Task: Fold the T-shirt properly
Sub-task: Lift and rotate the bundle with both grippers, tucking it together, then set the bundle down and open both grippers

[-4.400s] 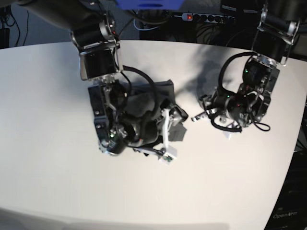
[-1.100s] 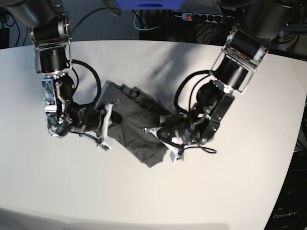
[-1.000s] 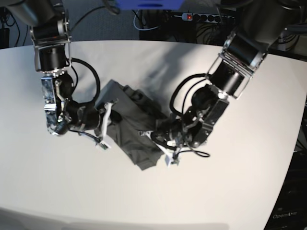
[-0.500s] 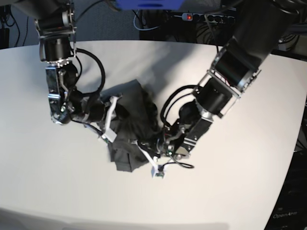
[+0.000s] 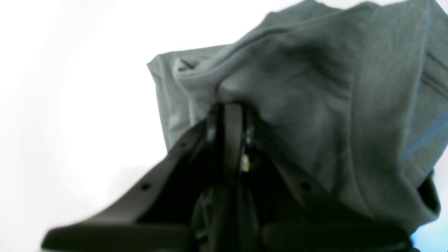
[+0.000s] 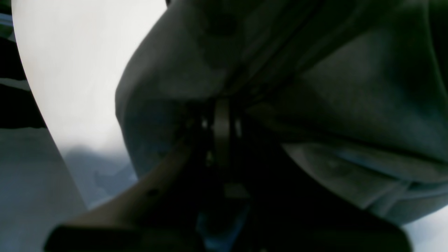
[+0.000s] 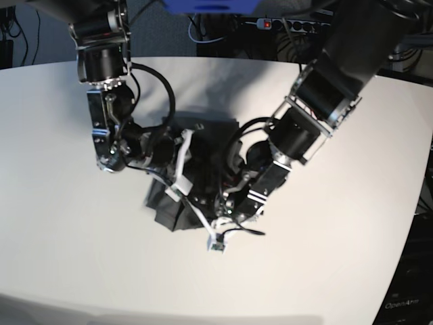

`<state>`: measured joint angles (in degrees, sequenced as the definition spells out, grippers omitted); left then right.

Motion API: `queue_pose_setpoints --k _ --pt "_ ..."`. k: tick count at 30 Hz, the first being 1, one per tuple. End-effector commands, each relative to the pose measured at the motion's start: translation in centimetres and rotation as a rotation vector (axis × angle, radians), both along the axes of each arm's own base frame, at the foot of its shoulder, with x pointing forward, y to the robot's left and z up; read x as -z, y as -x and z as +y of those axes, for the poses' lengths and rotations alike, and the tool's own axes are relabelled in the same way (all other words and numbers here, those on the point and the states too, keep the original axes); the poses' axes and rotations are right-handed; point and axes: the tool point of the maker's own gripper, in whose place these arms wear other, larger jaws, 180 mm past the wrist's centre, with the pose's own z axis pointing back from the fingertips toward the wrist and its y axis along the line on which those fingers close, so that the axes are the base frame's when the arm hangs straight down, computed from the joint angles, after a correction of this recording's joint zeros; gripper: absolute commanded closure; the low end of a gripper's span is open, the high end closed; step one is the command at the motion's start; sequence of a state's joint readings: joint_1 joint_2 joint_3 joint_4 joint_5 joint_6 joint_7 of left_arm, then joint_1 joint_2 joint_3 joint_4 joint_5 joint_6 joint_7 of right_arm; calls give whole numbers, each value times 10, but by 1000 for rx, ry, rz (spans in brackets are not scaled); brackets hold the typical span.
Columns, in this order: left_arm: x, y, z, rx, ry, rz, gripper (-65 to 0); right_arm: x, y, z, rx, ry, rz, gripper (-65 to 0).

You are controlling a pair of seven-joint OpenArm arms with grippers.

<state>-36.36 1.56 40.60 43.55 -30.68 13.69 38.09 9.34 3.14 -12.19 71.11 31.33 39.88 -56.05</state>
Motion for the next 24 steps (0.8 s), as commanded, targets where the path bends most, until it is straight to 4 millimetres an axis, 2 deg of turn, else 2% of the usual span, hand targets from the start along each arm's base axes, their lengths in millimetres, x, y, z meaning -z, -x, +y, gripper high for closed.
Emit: queue_pose_setpoints --k 1,6,9,16,19,22,24 --pt "-11 -9 -3 0 6 -23 -26 15 11 -20 -41 116 47 -3" --pt "-18 -11 -5 6 16 -35 -26 16 9 -26 -39 128 40 -3" --pt "-40 -15 -19 35 55 -84 -26 16 5 -40 -33 155 33 -3" --pt "-88 -21 -21 27 154 -96 -26 14 1 -52 -28 182 25 -3" --pt "-97 -18 -7 10 172 -85 -26 3 -4 -50 -33 180 -20 -3" --pt "-117 -15 -6 22 204 -108 -26 -7 -6 -50 -48 201 -46 -3" --pt "-121 -11 5 16 202 -108 -26 -15 -9 -51 -57 217 -67 -3"
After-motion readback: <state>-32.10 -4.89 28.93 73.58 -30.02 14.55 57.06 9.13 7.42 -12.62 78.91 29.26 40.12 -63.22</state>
